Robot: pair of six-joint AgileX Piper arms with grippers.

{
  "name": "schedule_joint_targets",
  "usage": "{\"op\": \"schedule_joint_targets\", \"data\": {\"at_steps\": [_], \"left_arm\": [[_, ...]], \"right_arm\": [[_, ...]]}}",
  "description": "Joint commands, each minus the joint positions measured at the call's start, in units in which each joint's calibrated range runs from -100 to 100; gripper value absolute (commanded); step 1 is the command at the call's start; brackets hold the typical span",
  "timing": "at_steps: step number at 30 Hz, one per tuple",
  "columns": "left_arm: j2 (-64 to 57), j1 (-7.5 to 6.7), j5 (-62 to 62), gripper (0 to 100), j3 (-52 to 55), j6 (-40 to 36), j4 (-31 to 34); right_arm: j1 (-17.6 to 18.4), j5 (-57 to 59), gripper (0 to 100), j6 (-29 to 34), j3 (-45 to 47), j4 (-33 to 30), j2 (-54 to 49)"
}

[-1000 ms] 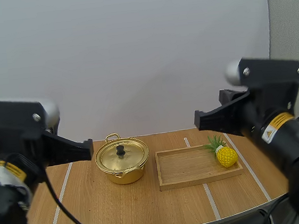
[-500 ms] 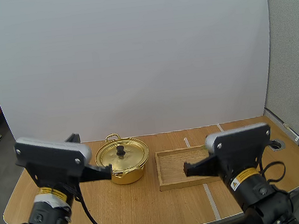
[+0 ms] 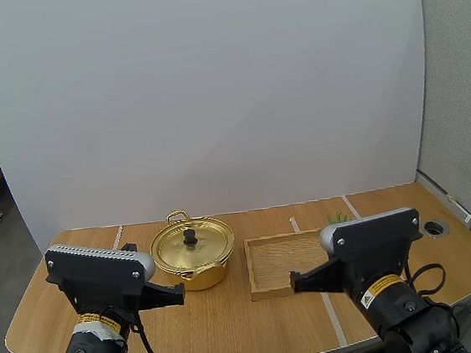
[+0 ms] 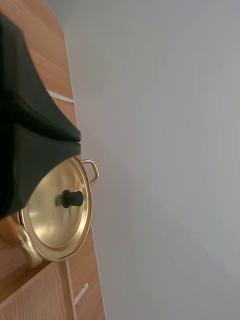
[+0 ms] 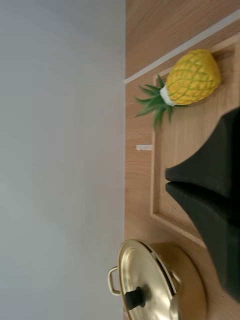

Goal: Open the pot, put the grape inside, and close it

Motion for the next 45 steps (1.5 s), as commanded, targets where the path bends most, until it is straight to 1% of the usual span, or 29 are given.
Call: {"op": "schedule_joint_targets", "data": {"at_steps": [1, 2, 4, 10, 45], "left_arm": [[-0.3, 0.87, 9.3, 0, 0.3, -0.8, -0.8], [-0.3, 0.87, 12.6, 0, 0.3, -0.8, -0.8], [-0.3, 0.87, 14.3, 0, 0.3, -0.8, -1.8], [-0.3, 0.87, 18.1, 0, 0.3, -1.2, -3.4], [-0.3, 0.87, 17.6, 0, 0.3, -1.5, -3.7]], "right_arm": [[-0.9, 17.1, 0, -0.2, 0.2, -0.3, -0.4], [-0.9, 18.4, 0, -0.2, 0.2, -0.3, -0.4], [-0.9, 22.3, 0, -0.2, 0.2, -0.3, -0.4], [-0.9, 22.7, 0, -0.2, 0.2, -0.3, -0.4], [-0.9, 22.7, 0, -0.2, 0.2, -0.3, -0.4]]}}
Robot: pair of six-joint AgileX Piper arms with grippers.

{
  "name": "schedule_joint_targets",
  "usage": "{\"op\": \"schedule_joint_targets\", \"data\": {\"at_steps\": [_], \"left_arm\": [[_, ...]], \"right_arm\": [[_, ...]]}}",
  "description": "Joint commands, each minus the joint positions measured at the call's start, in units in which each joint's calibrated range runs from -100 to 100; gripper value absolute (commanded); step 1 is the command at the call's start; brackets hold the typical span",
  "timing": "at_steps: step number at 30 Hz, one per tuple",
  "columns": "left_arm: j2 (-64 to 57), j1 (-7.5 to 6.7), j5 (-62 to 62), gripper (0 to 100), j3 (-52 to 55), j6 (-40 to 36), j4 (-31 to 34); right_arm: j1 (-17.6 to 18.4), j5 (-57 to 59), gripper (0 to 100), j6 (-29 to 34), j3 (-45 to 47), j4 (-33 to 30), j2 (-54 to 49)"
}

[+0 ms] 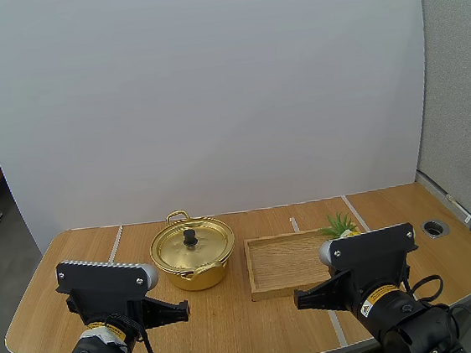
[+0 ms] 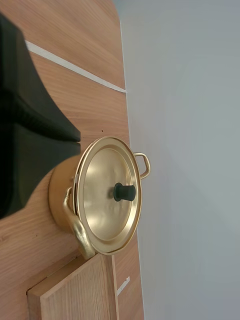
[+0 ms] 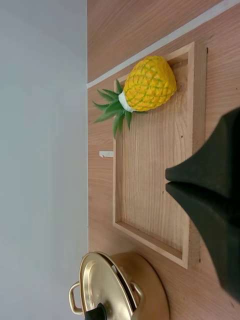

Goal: Open the pot, put the grape inside, and close it

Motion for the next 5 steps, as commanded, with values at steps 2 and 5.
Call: {"op": "schedule_joint_targets", "data": {"at_steps": [2, 5], "left_arm": [[-0.3, 0.2, -1.1, 0, 0.1, -0.6, -0.9], [-0.3, 0.2, -1.1, 0, 0.1, -0.6, -0.9]], "right_arm": [[-0.2, -0.3, 0, -0.2, 0.0, -0.3, -0.4], [-0.2, -0.3, 0, -0.2, 0.0, -0.3, -0.4]]}}
